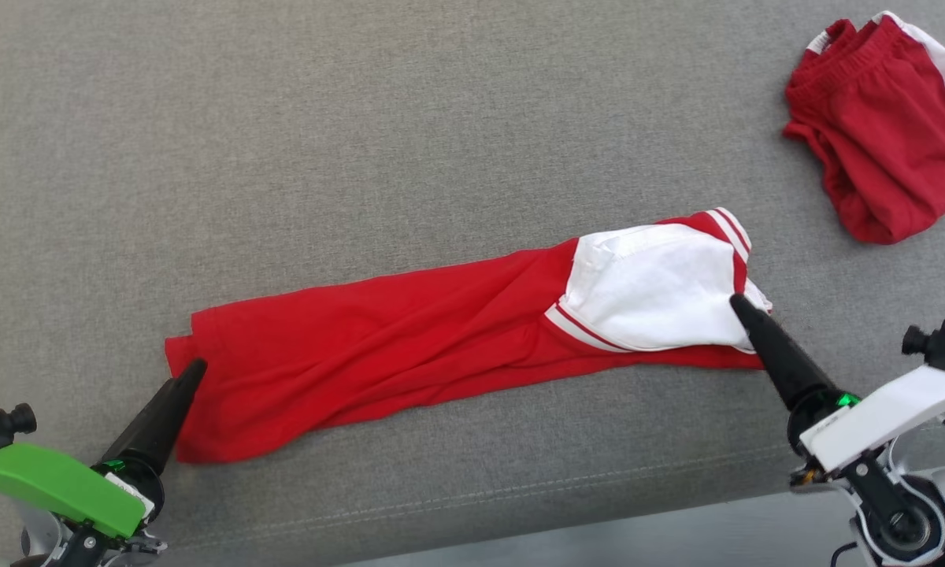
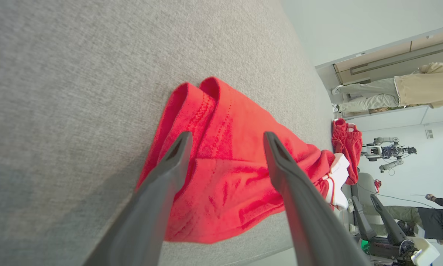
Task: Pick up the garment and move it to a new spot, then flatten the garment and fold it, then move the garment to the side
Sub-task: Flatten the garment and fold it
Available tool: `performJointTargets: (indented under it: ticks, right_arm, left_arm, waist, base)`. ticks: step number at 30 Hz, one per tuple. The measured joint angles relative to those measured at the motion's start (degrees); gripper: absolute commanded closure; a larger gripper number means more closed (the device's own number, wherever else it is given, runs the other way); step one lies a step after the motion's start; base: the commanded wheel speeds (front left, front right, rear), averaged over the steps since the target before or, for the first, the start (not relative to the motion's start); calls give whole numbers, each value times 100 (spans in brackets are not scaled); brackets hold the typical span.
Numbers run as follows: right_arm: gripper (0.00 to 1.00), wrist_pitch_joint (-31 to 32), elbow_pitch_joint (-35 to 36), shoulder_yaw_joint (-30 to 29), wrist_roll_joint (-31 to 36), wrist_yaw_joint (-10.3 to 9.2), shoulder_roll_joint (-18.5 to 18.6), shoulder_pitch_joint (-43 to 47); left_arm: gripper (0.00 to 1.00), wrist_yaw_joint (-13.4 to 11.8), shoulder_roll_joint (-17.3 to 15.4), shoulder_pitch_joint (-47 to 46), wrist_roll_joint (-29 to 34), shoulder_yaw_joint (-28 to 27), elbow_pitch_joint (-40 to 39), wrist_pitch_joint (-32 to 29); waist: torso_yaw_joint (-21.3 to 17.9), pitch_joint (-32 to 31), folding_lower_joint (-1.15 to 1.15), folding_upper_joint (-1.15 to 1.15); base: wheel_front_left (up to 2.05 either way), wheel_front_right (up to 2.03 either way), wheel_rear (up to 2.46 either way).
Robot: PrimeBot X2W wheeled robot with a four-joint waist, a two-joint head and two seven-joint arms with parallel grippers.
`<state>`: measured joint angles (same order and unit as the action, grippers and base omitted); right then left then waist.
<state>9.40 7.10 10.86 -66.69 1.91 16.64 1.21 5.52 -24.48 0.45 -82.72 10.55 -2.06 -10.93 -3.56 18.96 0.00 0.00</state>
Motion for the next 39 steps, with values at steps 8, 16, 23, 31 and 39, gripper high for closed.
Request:
performJointTargets:
  ticks: [8, 16, 23, 31, 39]
  right_arm:
    - [0, -64, -64, 392, -355, 15, -491, 889]
    - [0, -366, -478, 313, -601, 164, -876, 899]
    - [0, -612, -790, 30, -751, 266, -964, 691]
    - [0, -693, -1222, -27, -818, 364, -1029, 387]
    - [0, -737, -1566, -30, -1067, 416, -1115, 387]
  left_arm:
    - [0, -8, -64, 336, 739, 5, -632, 460]
    - [0, -413, -208, 519, 1825, -122, -1076, 1161]
    - [0, -713, -218, 520, 2737, 68, -1386, 1501]
    - [0, -1029, 30, 526, 3426, 118, -1424, 2076]
    - [0, -1161, 297, 756, 3912, 142, -1252, 2366]
  waist:
    - [-354, -27, 0, 0]
    - [-595, -84, 0, 0]
    - [-508, -88, 0, 0]
    - [-272, -124, 0, 0]
    - [-107, -330, 0, 0]
  base:
    - [0, 0, 0]
    - [0, 0, 0]
    - [0, 0, 0]
    - [0, 0, 0]
    - [0, 0, 0]
